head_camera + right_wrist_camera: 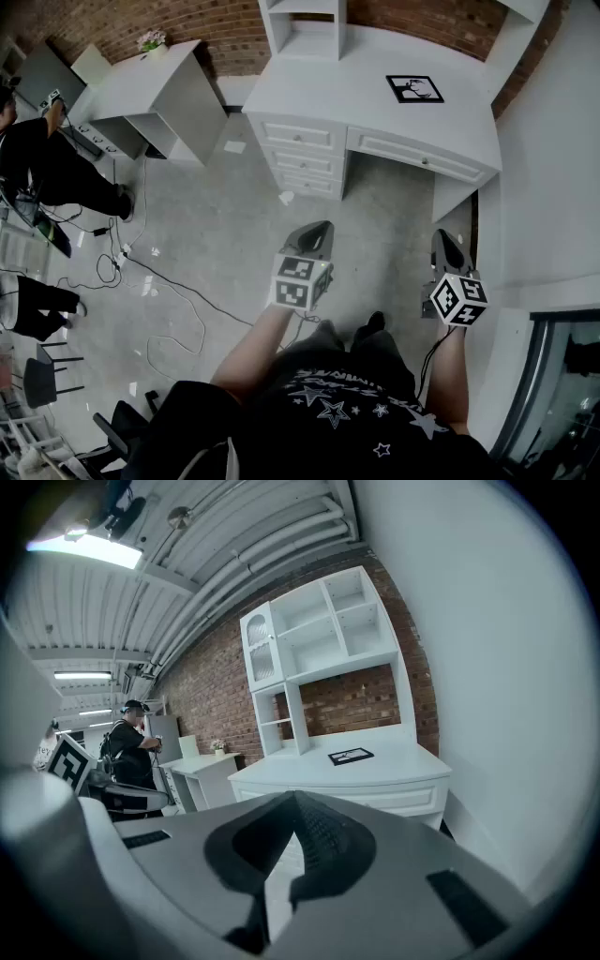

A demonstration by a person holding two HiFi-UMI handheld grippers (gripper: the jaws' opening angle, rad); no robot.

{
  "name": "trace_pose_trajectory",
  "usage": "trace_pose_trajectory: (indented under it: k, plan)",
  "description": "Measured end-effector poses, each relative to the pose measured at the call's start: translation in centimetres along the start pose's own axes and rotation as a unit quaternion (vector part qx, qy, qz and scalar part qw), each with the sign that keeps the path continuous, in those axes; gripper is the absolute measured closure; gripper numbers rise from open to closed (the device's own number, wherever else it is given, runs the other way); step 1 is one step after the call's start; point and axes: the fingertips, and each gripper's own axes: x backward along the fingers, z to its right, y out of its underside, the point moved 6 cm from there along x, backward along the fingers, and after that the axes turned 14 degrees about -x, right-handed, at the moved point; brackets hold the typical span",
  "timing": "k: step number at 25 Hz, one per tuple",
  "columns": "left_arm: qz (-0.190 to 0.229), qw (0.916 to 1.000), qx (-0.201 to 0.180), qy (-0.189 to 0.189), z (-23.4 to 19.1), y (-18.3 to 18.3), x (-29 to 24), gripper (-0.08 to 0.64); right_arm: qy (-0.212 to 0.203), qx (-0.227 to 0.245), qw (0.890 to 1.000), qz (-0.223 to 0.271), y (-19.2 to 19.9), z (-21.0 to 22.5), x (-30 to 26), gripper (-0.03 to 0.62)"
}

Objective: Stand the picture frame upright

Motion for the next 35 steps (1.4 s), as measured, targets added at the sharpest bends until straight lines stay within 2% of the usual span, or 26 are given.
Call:
trace_pose_trajectory:
  k: [8, 13, 18, 22, 29, 35]
  plan:
    - [0.004, 1.0000, -0.006, 0.003, -0.7, 0.3, 2.6, 0.541, -0.003, -0.008, 1.000, 0.002, 0.9, -2.5, 1.4, 0.578]
    - [0.011, 0.9999, -0.008, 0.002, -1.6, 0.4, 3.3, 0.541, -0.007, 0.004, 1.000, 0.004, 1.2, -4.0, 1.2, 0.578]
    - [0.019, 0.9998, -0.009, 0.001, -2.2, 0.4, 3.7, 0.541, -0.044, 0.009, 0.999, -0.001, 1.7, -5.5, 0.8, 0.577]
    - [0.016, 0.9998, -0.007, -0.001, -2.6, 1.5, 4.1, 0.541, -0.025, 0.015, 1.000, -0.010, 2.5, -5.7, 0.4, 0.577]
    - [0.023, 0.9996, -0.012, 0.011, -2.7, 0.7, 3.5, 0.541, -0.003, -0.026, 1.000, 0.005, 2.2, -4.5, 0.3, 0.577]
    - [0.018, 0.9996, -0.016, 0.018, -2.9, 0.6, 2.6, 0.541, 0.008, -0.051, 0.999, -0.002, 2.8, -3.6, -0.6, 0.577]
